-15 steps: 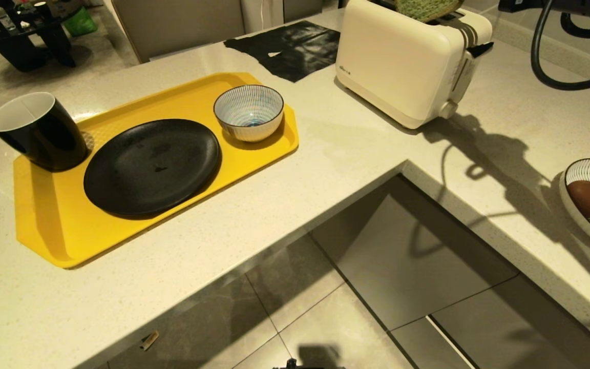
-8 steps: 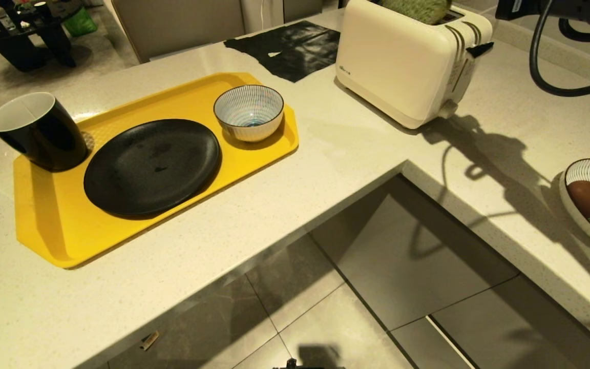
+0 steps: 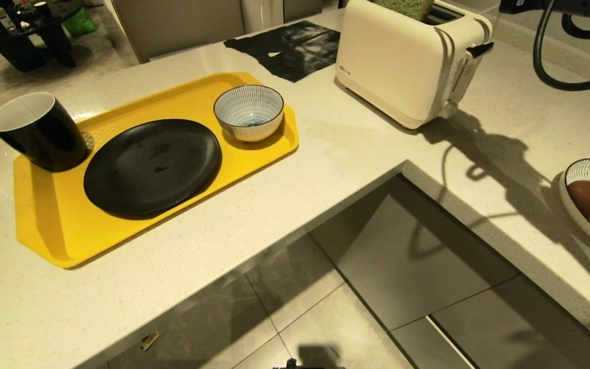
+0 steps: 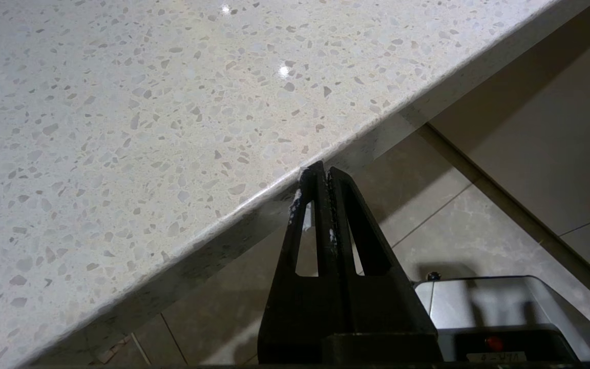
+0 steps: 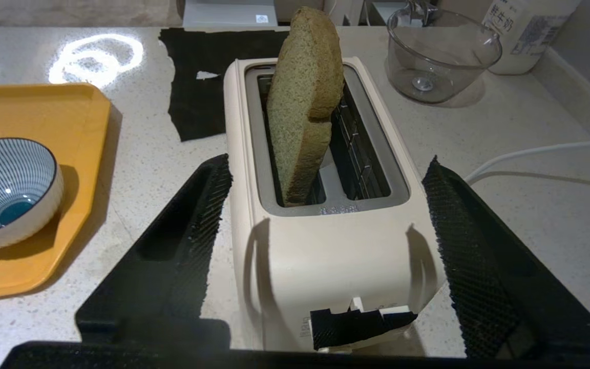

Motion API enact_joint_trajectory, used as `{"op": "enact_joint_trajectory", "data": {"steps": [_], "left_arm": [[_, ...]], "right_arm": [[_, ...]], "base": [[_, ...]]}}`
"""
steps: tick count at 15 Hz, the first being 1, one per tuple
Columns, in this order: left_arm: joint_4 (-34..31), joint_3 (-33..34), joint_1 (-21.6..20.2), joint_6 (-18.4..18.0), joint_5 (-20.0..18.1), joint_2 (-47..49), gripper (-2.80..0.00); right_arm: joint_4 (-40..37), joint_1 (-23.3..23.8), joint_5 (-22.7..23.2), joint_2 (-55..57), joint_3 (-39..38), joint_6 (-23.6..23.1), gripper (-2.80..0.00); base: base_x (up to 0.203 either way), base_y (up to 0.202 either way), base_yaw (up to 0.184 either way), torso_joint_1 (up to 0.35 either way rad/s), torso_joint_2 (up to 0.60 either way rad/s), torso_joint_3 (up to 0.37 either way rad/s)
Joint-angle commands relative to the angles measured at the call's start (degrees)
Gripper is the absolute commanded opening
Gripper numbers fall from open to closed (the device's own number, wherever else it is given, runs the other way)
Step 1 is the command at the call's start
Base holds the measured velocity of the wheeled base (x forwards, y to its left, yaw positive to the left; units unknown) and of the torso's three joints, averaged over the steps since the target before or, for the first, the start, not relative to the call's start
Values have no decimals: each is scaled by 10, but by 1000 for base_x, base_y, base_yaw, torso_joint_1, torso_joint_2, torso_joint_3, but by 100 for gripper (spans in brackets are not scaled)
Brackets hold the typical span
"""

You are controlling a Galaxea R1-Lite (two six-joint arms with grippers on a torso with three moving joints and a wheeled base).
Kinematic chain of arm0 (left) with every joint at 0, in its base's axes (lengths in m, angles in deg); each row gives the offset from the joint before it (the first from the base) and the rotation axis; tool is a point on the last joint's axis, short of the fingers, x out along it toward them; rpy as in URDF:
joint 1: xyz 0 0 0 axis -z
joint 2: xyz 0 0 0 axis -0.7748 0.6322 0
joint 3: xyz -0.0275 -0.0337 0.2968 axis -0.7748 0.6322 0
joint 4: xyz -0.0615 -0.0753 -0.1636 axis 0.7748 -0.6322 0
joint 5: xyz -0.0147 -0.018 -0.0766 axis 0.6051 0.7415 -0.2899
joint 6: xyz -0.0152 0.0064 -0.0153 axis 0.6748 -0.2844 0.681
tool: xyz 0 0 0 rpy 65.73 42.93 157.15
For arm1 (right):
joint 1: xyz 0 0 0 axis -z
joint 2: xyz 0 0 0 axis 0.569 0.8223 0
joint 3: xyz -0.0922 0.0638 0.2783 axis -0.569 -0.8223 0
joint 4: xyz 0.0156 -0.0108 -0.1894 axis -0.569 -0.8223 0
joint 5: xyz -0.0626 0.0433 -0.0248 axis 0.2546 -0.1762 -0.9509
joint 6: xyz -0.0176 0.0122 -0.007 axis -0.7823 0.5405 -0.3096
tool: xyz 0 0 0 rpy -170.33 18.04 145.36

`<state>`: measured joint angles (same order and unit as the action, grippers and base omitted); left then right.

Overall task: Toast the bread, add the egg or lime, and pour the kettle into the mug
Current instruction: Put the bread slices in the toaster, then use a bread toaster

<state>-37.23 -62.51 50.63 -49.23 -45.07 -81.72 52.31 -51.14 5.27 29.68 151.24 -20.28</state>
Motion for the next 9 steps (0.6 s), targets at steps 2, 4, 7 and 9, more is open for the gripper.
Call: {"op": "enact_joint_trajectory", "data": {"steps": [2, 4, 7, 9], "left_arm": [[0, 0, -1, 0, 0, 0, -280], [-1, 0, 0, 1, 0, 0, -280], [-1, 0, 0, 1, 0, 0, -280], [-1, 0, -1, 1, 0, 0, -280]], "right_arm": [[0, 0, 0, -10, -1, 57, 0], [-1, 2, -1, -20, -3, 143, 0], [24, 24, -14, -26, -25, 166, -22], [25, 24, -20, -33, -28, 167, -280]], "base": [[0, 0, 0, 0, 0, 0], [0, 0, 0, 0, 0, 0], [0, 0, 0, 0, 0, 0], [0, 0, 0, 0, 0, 0]]}}
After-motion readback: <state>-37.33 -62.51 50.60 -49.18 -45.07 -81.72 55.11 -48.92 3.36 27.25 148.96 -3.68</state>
